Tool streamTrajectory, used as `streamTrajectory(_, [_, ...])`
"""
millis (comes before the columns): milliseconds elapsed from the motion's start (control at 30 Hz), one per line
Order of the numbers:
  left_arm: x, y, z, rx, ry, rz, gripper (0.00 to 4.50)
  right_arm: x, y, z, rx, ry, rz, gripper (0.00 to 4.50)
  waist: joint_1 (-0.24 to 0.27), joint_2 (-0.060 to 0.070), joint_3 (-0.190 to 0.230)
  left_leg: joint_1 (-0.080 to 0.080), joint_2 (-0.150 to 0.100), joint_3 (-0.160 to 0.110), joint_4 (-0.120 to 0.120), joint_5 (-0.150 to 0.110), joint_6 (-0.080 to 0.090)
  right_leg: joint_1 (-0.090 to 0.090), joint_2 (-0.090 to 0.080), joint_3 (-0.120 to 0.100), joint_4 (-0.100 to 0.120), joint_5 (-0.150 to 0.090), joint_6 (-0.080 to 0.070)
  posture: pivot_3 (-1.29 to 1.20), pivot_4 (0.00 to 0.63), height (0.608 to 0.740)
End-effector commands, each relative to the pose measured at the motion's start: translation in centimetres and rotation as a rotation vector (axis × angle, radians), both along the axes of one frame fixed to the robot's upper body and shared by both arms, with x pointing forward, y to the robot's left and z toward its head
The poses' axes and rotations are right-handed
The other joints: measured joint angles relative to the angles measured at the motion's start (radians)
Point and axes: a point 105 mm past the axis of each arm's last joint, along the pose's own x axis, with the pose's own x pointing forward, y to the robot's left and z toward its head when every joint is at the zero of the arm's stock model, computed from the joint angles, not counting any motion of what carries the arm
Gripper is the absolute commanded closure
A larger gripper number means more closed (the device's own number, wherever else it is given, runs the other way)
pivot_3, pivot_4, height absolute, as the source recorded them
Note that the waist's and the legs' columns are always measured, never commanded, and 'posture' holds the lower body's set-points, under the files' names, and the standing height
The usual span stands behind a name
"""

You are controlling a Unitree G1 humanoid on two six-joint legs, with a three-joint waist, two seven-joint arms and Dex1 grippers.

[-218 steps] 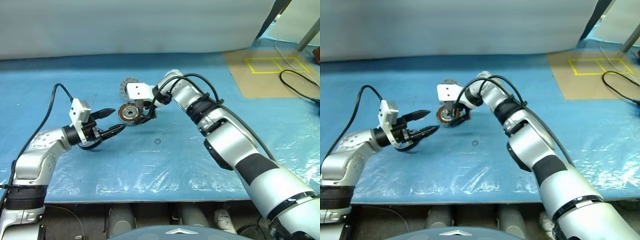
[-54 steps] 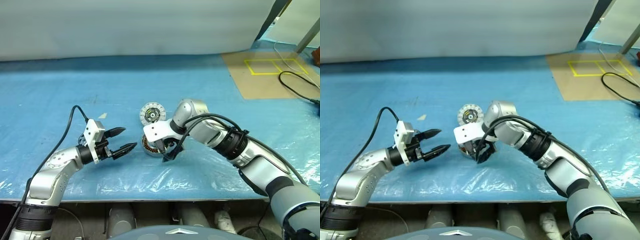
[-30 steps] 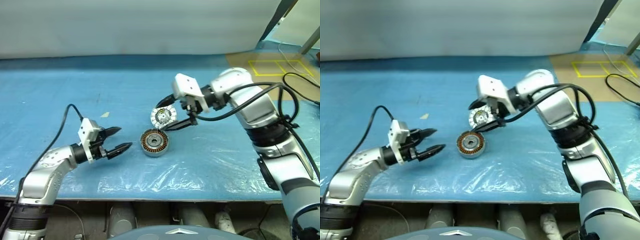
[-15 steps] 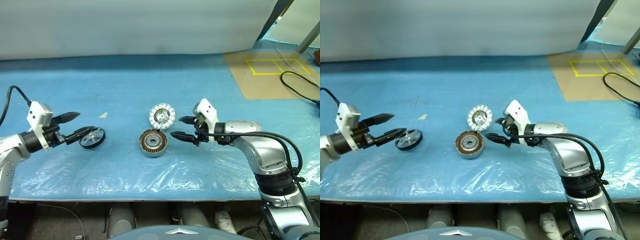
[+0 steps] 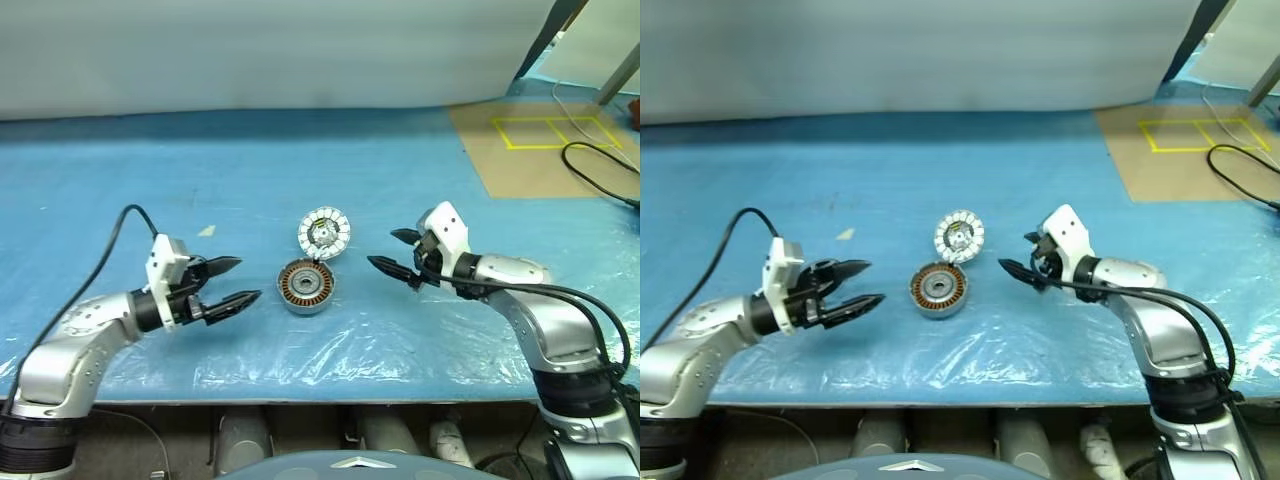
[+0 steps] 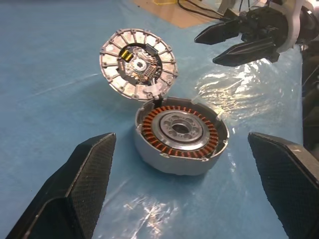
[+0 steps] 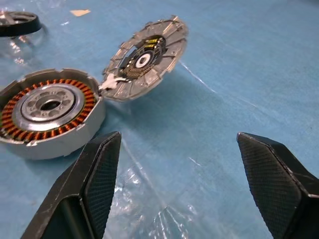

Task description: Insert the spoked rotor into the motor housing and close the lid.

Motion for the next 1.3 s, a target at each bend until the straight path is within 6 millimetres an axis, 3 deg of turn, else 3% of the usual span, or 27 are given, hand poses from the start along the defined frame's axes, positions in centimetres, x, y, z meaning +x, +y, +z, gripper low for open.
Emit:
streamTrajectory(33, [-0.4, -1.4, 0.2, -0.012, -0.029, -0.024, 0.0, -0.6, -1.4, 0.0, -0.076, -0.057, -0.02, 0.61, 0.003, 0.0, 0.0, 0.0, 0.0, 0.0, 0.0, 0.0, 0.0, 0.001, 0.0, 0.0, -0.001, 0.0, 0.0, 0.0, 0.15, 0.74])
streamTrajectory(433, [-1.1, -3.4, -0.8, -0.054, -0.009, -0.02, 0.0, -4.1, -2.1, -2.0, -0.062, -0.017, -0.039, 0.61, 0.002, 0.0, 0.0, 0.0, 0.0, 0.0, -0.003, 0.0, 0.0, 0.004, 0.0, 0.0, -0.008, 0.001, 0.003, 0.0, 0.15, 0.74])
streamTrajectory(867, [-2.1, -3.0, -0.8, -0.046, 0.01, 0.002, 0.0, -6.3, -3.2, -4.6, -0.051, 0.09, -0.024, 0.61, 0.005, 0.0, 0.0, 0.001, 0.0, 0.0, -0.003, -0.001, 0.001, 0.005, 0.0, 0.0, -0.009, -0.002, 0.008, 0.0, 0.15, 0.74])
streamTrajectory(1100, [-2.5, -3.1, -1.0, -0.053, 0.028, 0.01, 0.0, -7.2, -3.9, -4.8, -0.056, 0.093, -0.034, 0.61, 0.002, 0.0, 0.0, 0.001, 0.0, 0.0, -0.003, -0.002, 0.004, 0.006, 0.0, 0.0, -0.009, -0.004, 0.011, 0.0, 0.15, 0.74])
streamTrajectory(1300, [-2.8, -3.2, -1.0, -0.06, 0.035, 0.014, 0.0, -7.2, -4.0, -3.6, -0.052, 0.054, -0.034, 0.61, 0.002, 0.0, 0.0, 0.0, -0.001, 0.0, -0.003, -0.002, 0.004, 0.006, 0.0, 0.0, -0.009, -0.004, 0.011, 0.0, 0.15, 0.74])
